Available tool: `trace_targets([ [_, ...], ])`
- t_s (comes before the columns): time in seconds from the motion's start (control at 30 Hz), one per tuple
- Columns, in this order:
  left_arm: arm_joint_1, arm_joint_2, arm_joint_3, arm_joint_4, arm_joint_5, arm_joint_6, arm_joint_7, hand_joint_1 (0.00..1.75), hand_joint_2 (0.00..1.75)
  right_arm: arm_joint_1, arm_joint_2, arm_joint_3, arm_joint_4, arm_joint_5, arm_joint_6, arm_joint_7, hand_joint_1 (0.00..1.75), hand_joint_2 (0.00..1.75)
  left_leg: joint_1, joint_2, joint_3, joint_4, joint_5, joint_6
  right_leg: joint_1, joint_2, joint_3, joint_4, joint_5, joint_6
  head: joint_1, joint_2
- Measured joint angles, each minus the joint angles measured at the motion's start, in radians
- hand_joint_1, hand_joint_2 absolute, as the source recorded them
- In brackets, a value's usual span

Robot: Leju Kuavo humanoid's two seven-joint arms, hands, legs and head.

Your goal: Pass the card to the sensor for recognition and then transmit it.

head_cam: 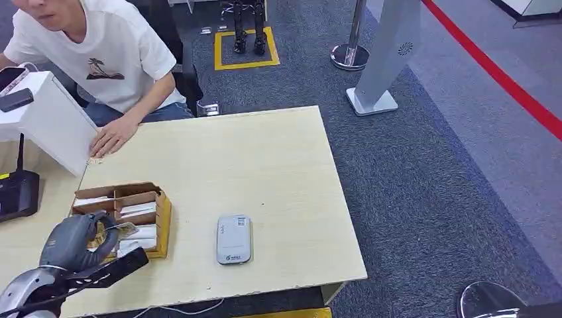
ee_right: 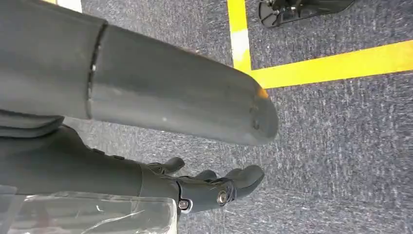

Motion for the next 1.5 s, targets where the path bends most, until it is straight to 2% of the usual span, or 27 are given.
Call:
trace_targets([
  [0.2, 0.018, 0.006, 0.123, -0.05, 0.018, 0.001, -0.01, 1.75, 1.75, 0.003, 0.0, 0.0, 0.0, 0.0, 0.0, -0.005, 0.0, 0.0, 0.0, 0.0, 0.0, 0.0, 0.0, 0.0, 0.0, 0.0, 0.0, 0.0, 0.0, 0.0, 0.0, 0.0],
  [0.33, 0.015, 0.018, 0.257, -0.068, 0.03, -0.013, -0.011, 1.75, 1.75, 0.005, 0.001, 0.0, 0.0, 0.001, 0.0, -0.006, 0.0, 0.0, 0.0, 0.0, 0.0, 0.0, 0.0, 0.0, 0.0, 0.0, 0.0, 0.0, 0.0, 0.0, 0.0, 0.0],
  [0.43, 0.015, 0.019, 0.329, -0.068, 0.006, -0.012, -0.009, 1.75, 1.75, 0.005, 0.001, 0.0, 0.0, 0.003, 0.0, -0.006, 0.0, 0.0, 0.0, 0.0, 0.0, 0.0, 0.0, 0.0, 0.0, 0.0, 0.0, 0.0, 0.0, 0.0, 0.0, 0.0],
  [0.57, 0.015, 0.019, 0.386, -0.068, -0.006, -0.01, -0.01, 1.75, 1.75, 0.005, 0.003, 0.0, 0.0, 0.005, 0.0, -0.006, 0.0, 0.0, 0.0, 0.0, 0.0, 0.0, 0.0, 0.0, 0.0, 0.0, 0.0, 0.0, 0.0, 0.0, 0.0, 0.0],
  [0.7, 0.001, 0.018, 0.413, -0.055, -0.093, 0.005, 0.027, 1.75, 1.75, 0.004, 0.005, 0.0, 0.0, 0.012, -0.001, -0.006, 0.0, 0.0, 0.0, 0.0, 0.0, 0.0, 0.0, 0.0, 0.0, 0.0, 0.0, 0.0, 0.0, 0.0, 0.0, 0.0],
  [0.83, -0.08, 0.013, 0.424, 0.052, -0.201, 0.039, 0.032, 1.75, 1.75, 0.001, 0.005, 0.0, 0.0, 0.025, -0.001, -0.009, 0.0, 0.0, 0.0, -0.001, 0.0, 0.0, 0.001, 0.0, 0.0, -0.002, 0.0, 0.0, 0.0, -0.001, 0.0, 0.0],
  [1.0, -0.2, -0.019, 0.409, 0.187, -0.26, 0.048, 0.025, 1.75, 1.75, -0.004, 0.005, 0.0, 0.0, 0.026, -0.001, -0.013, 0.0, 0.0, 0.001, -0.001, 0.0, 0.0, 0.002, -0.002, 0.0, -0.002, 0.0, 0.0, 0.002, -0.002, 0.0, 0.0],
  [1.33, -0.383, -0.095, 0.311, 0.359, -0.264, 0.021, 0.029, 1.75, 1.75, -0.009, 0.005, 0.0, 0.0, 0.042, 0.0, -0.013, 0.0, 0.0, 0.0, -0.001, 0.0, 0.0, 0.002, -0.002, 0.0, -0.001, -0.001, 0.0, 0.002, -0.001, 0.0, 0.0],
  [1.5, -0.448, -0.133, 0.25, 0.413, -0.262, 0.014, 0.029, 1.75, 1.75, -0.011, 0.005, 0.0, 0.0, 0.043, 0.0, -0.016, 0.0, 0.0, 0.0, -0.001, 0.0, 0.0, 0.002, -0.002, 0.0, -0.001, -0.001, 0.0, 0.002, -0.001, 0.0, 0.0],
])
